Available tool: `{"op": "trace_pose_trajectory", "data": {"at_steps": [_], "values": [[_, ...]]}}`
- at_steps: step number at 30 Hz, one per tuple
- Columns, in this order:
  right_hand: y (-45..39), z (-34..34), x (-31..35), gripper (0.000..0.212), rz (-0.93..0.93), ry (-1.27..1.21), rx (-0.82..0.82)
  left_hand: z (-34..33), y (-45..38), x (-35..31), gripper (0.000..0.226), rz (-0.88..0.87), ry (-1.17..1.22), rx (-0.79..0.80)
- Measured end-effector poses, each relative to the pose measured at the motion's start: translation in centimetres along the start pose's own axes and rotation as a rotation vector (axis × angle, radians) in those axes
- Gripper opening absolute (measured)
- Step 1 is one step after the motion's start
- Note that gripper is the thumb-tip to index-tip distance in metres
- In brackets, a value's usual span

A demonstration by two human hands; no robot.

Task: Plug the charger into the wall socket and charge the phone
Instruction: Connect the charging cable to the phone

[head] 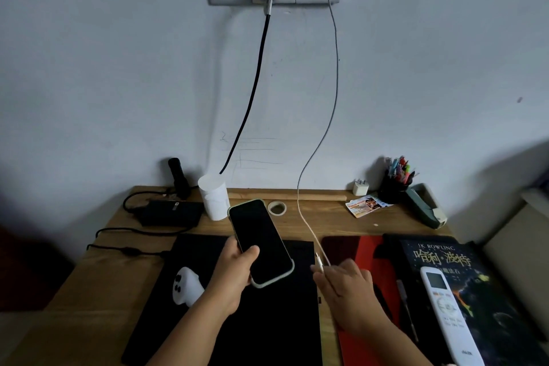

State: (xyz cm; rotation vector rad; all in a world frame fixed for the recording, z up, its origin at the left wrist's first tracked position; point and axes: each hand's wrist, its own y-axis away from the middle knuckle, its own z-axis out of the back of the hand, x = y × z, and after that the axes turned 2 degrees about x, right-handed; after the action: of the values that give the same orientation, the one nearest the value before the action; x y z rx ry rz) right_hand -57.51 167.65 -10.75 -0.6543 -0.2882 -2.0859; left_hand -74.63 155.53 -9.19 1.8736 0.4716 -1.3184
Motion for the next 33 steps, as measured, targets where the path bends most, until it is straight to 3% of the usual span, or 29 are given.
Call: {"op": "trace_pose_trajectory", "data": {"at_steps": [4, 10, 17, 26, 33], "values": [[0.2, 0.7, 1.4, 0.023, -0.088, -0.576, 0.024, -0.4, 0.2, -0.1, 0.023, -0.027, 0.015, -0.011], [0.6, 1.0, 2.5, 0.034, -0.152, -0.839, -0.005, -0.5, 0.3, -0.5, 0.025, -0.044, 0.041, -0.011], [1.1, 0.0, 3.1, 0.033, -0.277, -1.228, 0.036, -0.6, 0.3, -0.6, 0.024, -0.058, 0.084, -0.006], [2.2, -1.6, 5.4, 0.032, -0.314, -1.151, 0.056, -1.3, 0.6, -0.7, 0.024, -0.143, 0.085, -0.015], [2.4, -2.0, 6.7, 0.03, -0.352, -1.057, -0.048, -1.7, 0.9, 0.0, 0.024, -0.191, 0.043, -0.008]]}}
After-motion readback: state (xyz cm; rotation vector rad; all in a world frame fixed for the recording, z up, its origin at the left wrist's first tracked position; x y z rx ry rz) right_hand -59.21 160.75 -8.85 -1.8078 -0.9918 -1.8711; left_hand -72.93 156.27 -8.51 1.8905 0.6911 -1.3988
